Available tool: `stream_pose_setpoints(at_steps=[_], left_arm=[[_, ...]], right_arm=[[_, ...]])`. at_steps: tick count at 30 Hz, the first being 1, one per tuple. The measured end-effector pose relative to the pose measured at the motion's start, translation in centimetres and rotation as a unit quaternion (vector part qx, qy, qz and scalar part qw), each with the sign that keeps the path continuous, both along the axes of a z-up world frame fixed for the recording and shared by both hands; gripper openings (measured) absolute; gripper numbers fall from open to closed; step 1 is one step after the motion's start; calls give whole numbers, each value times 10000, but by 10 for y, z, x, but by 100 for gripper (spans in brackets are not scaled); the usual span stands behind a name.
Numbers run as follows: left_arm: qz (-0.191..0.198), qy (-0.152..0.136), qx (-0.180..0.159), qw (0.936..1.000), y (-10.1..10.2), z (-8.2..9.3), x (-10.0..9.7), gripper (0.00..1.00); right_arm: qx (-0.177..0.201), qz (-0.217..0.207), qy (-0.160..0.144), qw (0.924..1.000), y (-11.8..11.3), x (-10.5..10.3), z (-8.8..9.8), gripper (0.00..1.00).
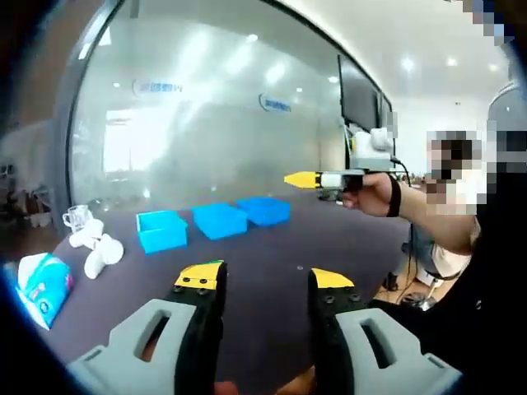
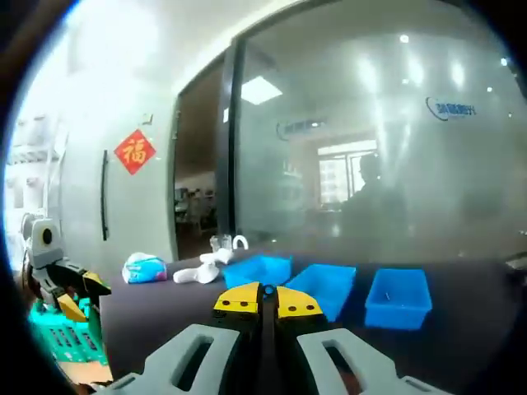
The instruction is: Sort the screws, nuts, and washers into the corresponding bins
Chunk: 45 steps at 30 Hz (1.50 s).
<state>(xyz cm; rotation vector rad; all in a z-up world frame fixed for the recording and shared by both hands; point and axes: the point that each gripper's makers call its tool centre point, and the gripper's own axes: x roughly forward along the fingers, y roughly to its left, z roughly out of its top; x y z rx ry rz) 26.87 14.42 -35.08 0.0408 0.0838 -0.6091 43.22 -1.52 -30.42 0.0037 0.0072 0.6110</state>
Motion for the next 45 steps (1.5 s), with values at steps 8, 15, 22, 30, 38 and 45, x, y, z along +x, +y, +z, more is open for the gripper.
stream_pose_setpoints(at_steps=[8, 15, 22, 30, 38, 45], left_arm=[[163, -96, -62, 9998, 4, 5, 3, 38], [260, -153, -113, 9995, 11, 11, 5, 38], [431, -144, -165, 9988, 20, 12, 6, 38], [523, -163, -212, 9983, 25, 15, 4, 38], [501, -156, -207, 9984, 23, 15, 3, 38], [427, -180, -185, 9988, 19, 17, 4, 38]], right_arm=[[-59, -56, 95, 9999, 21, 60, 8, 2], [-90, -351, 384, 9986, 27, 122, 4, 2], [-502, -576, 555, 9955, 32, 167, -12, 2], [-609, -542, 639, 9946, 42, 181, -21, 5], [-607, -451, 453, 9961, 42, 172, -10, 28], [-596, -145, 357, 9975, 42, 140, 0, 29]])
